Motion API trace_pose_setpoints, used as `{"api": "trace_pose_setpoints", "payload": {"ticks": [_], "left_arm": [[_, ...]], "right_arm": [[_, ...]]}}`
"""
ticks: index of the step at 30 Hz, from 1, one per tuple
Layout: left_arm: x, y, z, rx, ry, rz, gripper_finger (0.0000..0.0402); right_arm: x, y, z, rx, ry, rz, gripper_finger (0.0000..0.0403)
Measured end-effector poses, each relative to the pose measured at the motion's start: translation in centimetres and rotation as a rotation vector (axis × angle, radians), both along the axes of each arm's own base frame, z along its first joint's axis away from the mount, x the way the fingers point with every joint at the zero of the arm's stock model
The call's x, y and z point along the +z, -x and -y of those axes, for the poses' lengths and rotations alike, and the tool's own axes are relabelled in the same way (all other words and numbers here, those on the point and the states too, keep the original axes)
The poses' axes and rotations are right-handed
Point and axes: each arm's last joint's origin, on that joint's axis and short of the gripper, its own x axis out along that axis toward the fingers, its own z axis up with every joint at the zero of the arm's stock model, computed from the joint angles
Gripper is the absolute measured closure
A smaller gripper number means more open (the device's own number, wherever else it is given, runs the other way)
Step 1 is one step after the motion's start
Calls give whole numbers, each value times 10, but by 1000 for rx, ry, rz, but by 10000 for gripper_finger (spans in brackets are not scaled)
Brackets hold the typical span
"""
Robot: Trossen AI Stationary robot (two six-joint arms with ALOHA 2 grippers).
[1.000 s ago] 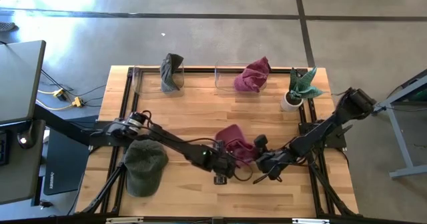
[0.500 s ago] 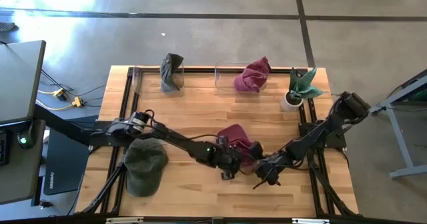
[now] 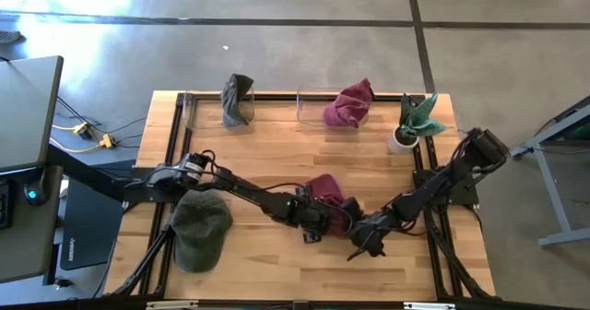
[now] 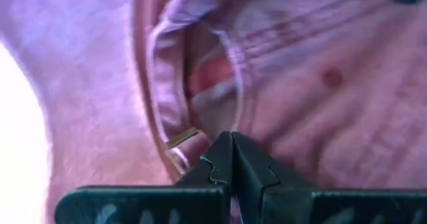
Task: Pick & Place hat
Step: Put the red cap into the left transparent bin
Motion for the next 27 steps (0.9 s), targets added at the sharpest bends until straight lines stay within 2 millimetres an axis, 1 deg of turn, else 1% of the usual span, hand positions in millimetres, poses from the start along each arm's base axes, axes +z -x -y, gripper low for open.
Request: {"api": "trace_pose_setpoints", "payload": {"ticks": [2, 5, 6, 9, 11, 13, 14, 16, 18, 20, 21, 22, 25, 27], "left_arm": [[0, -1, 1, -35, 13, 9, 401], [-1, -3, 4, -107, 33, 22, 401], [0, -3, 5, -129, 36, 19, 401], [2, -4, 6, -157, 39, 17, 401], [11, -6, 6, -170, 46, 32, 401], [26, -6, 10, -248, 100, 57, 401], [32, -10, 12, -286, 123, 103, 401], [35, -12, 14, -307, 123, 128, 401], [25, -15, 16, -325, 136, 132, 401], [6, -23, 17, -391, 193, 127, 401], [-3, -23, 18, -418, 222, 106, 401], [-7, -23, 18, -444, 242, 98, 401], [-7, -24, 23, -501, 308, 99, 401], [-13, -21, 23, -476, 320, 42, 401]], "right_arm": [[6, 0, -3, 52, -73, 1, 357], [12, 0, -7, 139, -169, -4, 370], [13, 0, -7, 156, -185, -9, 377], [13, 1, -8, 163, -189, -14, 379], [13, 0, -8, 156, -186, -10, 379], [13, 1, -8, 152, -190, -13, 370], [13, 1, -8, 145, -194, -17, 364], [14, 1, -7, 136, -204, -19, 358], [15, 3, -7, 133, -195, -26, 362], [14, 5, -6, 120, -173, -34, 374], [15, 6, -6, 113, -161, -36, 378], [16, 8, -5, 98, -142, -40, 378], [22, 12, -3, 54, -116, -22, 378], [27, 13, -3, 32, -123, 5, 373]]}}
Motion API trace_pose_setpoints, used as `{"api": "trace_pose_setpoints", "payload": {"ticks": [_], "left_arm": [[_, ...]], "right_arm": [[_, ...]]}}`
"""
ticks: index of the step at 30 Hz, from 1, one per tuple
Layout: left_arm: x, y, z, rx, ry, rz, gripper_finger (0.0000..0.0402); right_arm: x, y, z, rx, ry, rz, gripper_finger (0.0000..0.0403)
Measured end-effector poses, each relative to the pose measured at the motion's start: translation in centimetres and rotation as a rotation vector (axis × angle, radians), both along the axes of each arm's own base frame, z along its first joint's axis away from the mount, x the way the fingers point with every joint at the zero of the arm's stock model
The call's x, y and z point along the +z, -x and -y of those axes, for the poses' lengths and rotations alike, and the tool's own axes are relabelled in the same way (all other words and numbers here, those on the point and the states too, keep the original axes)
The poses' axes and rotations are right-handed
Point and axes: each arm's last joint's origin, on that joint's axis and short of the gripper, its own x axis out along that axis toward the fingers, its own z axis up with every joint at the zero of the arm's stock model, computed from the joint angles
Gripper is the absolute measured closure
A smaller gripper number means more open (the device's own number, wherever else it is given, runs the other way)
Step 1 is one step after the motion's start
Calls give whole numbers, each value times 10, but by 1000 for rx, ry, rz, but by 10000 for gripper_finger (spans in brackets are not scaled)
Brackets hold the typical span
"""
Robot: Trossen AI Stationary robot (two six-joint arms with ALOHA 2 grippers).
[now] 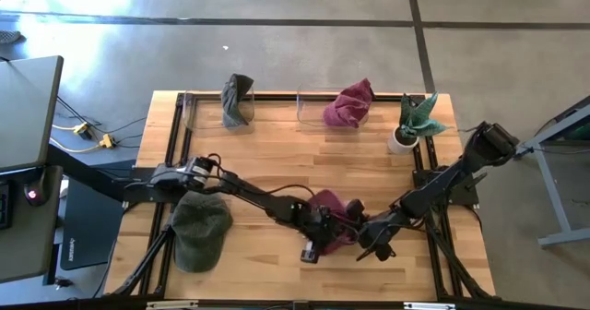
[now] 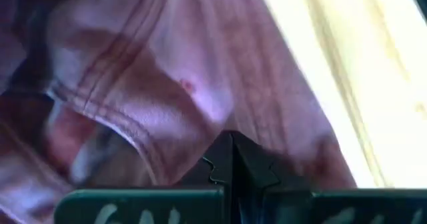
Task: Pick & Place hat
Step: Put the red cap into the left transparent bin
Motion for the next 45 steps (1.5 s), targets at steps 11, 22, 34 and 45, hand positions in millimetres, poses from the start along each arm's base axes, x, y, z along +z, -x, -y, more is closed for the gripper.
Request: {"api": "trace_pose_setpoints", "payload": {"ticks": [11, 22, 34, 45], "left_arm": [[63, 39, -1, 222, -303, -34, 401], [59, 23, 37, 136, -267, 223, 360], [38, 27, 38, 40, -241, 93, 208], [70, 35, 44, 44, -341, 62, 243]], "right_arm": [[-2, -14, 0, -29, -60, 71, 370], [0, -10, -2, -23, -79, 45, 198], [18, 30, 24, -512, -24, -61, 167], [28, 37, 25, -471, -57, -64, 182]]}}
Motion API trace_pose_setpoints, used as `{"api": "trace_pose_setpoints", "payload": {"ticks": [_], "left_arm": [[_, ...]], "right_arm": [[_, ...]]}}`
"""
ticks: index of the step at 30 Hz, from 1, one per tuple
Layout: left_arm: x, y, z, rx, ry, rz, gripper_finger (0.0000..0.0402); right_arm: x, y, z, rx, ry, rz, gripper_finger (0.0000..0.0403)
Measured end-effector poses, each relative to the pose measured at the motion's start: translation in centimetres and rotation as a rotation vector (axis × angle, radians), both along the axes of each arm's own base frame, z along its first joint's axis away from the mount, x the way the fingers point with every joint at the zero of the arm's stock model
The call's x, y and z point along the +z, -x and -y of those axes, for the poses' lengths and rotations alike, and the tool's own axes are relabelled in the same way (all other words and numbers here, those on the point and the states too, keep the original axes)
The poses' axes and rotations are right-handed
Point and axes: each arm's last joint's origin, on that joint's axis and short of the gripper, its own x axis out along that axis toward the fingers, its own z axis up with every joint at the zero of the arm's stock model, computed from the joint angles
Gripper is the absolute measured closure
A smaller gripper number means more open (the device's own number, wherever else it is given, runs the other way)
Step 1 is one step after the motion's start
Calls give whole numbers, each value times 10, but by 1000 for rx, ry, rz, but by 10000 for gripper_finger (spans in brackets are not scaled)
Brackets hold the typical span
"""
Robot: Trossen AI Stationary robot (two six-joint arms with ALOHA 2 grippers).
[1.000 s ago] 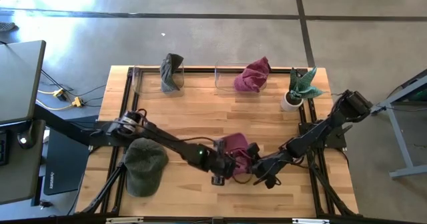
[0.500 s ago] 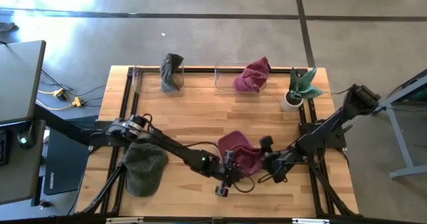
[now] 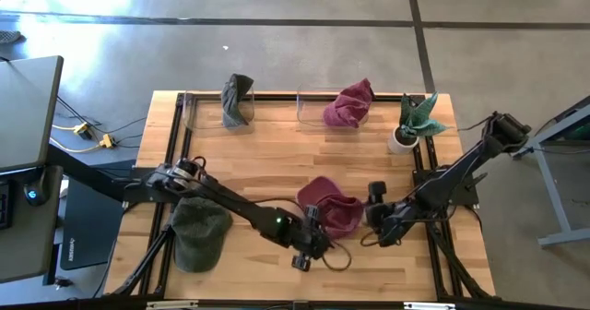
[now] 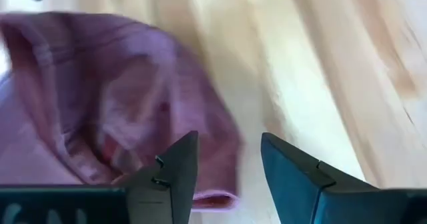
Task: Pick & Place hat
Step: Put the red cap into the left transparent bin
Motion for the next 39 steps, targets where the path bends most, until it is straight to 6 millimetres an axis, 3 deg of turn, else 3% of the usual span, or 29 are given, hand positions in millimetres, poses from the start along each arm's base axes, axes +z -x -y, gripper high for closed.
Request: {"api": "trace_pose_setpoints", "payload": {"ticks": [6, 12, 16, 19, 25, 30, 35, 39], "left_arm": [[-28, 5, 10, -181, -268, -64, 252], [-51, 1, 9, -226, -402, -96, 252], [-61, -4, 5, -211, -448, -97, 255], [-62, -5, 2, -173, -488, -89, 281], [-53, -9, 0, -75, -570, -35, 390], [-36, -15, 3, 5, -535, 33, 391], [-33, -14, 2, 36, -522, 20, 395], [-32, -13, 1, 72, -529, 26, 398]], "right_arm": [[-15, -9, -18, 288, 57, -38, 183], [-34, -17, -28, 367, 123, -53, 185], [-37, -19, -29, 384, 140, -49, 194], [-36, -19, -29, 385, 165, -36, 202], [-36, -20, -28, 438, 260, -21, 208], [-35, -20, -26, 402, 345, 2, 208], [-36, -19, -23, 346, 377, -4, 210], [-44, -21, -24, 330, 370, -22, 233]]}}
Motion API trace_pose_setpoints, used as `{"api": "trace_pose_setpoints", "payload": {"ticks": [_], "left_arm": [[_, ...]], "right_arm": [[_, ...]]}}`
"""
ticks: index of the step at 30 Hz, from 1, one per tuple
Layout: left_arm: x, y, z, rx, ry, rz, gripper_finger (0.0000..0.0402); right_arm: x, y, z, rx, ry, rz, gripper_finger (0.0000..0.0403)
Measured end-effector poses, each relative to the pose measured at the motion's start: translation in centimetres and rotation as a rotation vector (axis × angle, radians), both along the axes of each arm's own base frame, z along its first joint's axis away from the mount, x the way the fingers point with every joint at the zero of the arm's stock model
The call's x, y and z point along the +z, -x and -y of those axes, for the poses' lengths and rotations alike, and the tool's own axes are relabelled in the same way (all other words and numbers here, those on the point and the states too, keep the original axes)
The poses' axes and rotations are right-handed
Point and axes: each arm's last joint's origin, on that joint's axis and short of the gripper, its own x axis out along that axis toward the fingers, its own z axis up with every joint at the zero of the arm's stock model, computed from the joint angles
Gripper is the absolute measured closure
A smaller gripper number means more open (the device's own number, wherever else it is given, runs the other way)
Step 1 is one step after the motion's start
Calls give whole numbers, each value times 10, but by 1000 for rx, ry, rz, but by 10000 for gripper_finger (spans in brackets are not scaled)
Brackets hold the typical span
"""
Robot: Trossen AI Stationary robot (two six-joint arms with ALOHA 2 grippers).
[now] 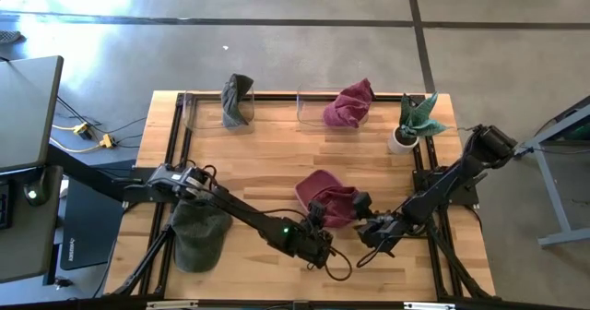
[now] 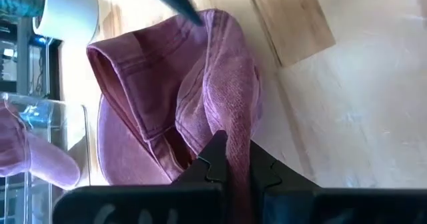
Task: Pick & Place hat
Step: Put the red cap into the left transparent bin
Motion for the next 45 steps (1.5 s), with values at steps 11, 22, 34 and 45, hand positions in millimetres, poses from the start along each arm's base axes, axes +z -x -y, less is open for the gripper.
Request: {"api": "trace_pose_setpoints", "payload": {"ticks": [11, 22, 34, 45], "left_arm": [[22, 4, -1, 23, 53, 56, 400], [51, 3, -15, 15, 42, -13, 294], [74, 61, -31, 527, -200, 11, 235], [12, 96, -17, 608, -217, 55, 235]], "right_arm": [[-23, -10, -6, -37, 57, 36, 385], [3, -8, -6, 89, -133, 15, 389], [79, -19, 57, -82, -343, 313, 388], [171, 8, 170, -438, -431, 794, 388]]}}
